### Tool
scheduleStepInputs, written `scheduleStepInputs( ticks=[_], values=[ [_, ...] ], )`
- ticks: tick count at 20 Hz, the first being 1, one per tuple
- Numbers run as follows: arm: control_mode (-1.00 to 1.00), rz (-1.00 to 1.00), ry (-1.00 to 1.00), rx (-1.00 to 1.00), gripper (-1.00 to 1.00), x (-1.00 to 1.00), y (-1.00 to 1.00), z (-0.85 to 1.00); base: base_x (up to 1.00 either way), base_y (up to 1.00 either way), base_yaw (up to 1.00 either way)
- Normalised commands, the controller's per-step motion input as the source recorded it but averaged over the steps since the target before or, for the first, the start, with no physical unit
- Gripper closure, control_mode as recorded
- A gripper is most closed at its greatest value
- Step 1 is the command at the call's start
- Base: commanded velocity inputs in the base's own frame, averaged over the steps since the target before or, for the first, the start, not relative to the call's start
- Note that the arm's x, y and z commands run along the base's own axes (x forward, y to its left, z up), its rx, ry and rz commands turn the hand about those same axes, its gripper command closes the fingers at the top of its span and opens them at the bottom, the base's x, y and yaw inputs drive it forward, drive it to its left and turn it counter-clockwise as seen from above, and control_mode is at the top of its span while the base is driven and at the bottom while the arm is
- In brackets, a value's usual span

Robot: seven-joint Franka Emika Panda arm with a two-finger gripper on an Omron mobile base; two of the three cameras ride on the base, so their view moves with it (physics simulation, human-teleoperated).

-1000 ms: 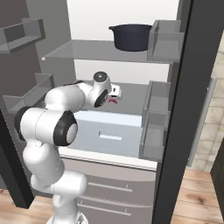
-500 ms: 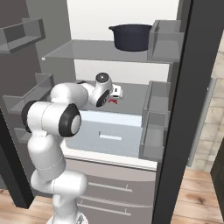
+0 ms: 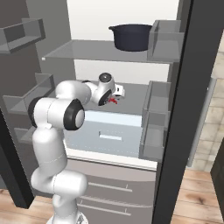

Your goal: Take the fish out of the fridge, briefly rinse it in the sink, and place it on the tray next to the sink.

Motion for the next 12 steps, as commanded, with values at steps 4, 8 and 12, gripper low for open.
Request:
scheduleStepInputs(
  ticks=[4, 8, 12],
  values=[
    [-1.0, 0.0, 0.0, 0.0, -1.0, 0.19, -0.04, -0.15, 0.0, 0.0, 0.0],
    [-1.0, 0.0, 0.0, 0.0, -1.0, 0.21, 0.0, -0.21, 0.0, 0.0, 0.0],
    [-1.0, 0.0, 0.0, 0.0, -1.0, 0.17, 0.0, -0.17, 0.0, 0.0, 0.0]
  ],
)
